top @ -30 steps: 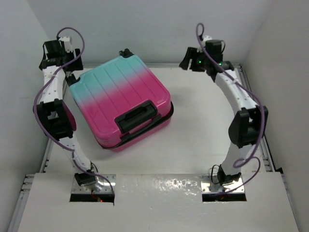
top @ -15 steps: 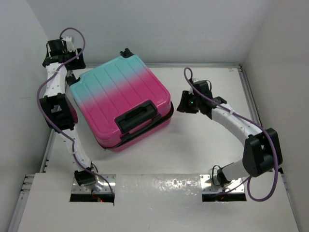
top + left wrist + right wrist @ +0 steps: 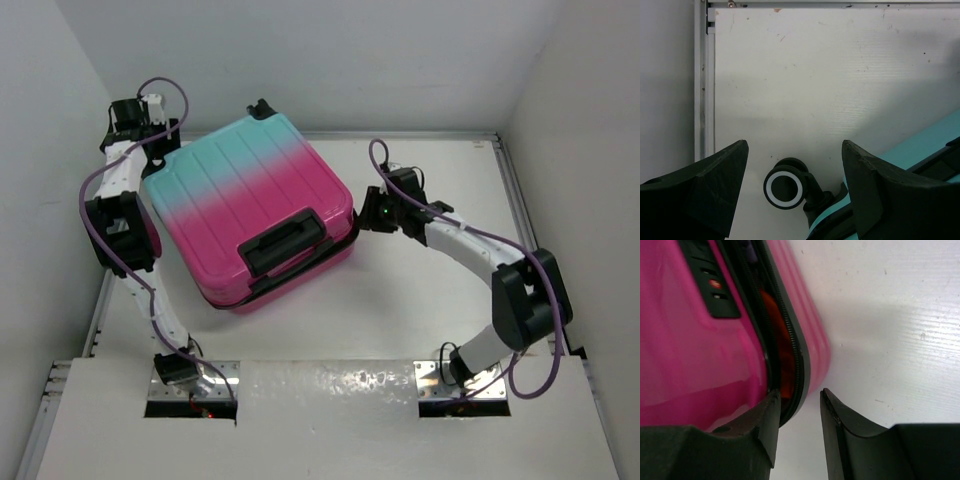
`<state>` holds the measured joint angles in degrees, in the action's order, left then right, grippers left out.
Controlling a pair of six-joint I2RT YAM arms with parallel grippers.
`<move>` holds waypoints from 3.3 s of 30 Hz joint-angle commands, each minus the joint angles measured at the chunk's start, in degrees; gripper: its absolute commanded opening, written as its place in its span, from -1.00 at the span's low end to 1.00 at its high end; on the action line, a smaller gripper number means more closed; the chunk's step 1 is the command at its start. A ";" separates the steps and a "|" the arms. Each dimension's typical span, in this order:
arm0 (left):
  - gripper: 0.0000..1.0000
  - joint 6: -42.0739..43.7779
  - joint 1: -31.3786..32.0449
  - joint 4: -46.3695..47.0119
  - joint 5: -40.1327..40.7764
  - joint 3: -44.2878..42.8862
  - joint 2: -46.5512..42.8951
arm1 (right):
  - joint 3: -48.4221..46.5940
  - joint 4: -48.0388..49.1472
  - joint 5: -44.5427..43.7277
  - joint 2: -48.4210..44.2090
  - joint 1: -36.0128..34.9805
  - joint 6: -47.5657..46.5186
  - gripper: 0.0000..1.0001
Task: Pack the luggage
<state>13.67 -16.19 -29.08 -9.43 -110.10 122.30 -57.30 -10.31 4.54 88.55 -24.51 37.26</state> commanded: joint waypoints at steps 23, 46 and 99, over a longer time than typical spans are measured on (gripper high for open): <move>0.41 13.45 0.45 -3.42 -20.08 27.21 -19.97 | -31.18 0.28 -2.97 22.44 -1.77 -6.66 -1.00; 0.35 7.35 -4.20 -6.96 -16.77 27.50 -36.96 | -48.81 -6.22 -10.60 21.60 10.45 -7.89 0.44; 0.54 11.12 2.56 -13.55 -1.46 41.46 -43.56 | -0.09 2.21 -0.93 -1.46 -2.46 -4.92 -0.55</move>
<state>27.44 -16.01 -45.01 -13.06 -70.76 76.53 -55.75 -8.97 8.01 84.55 -24.88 30.68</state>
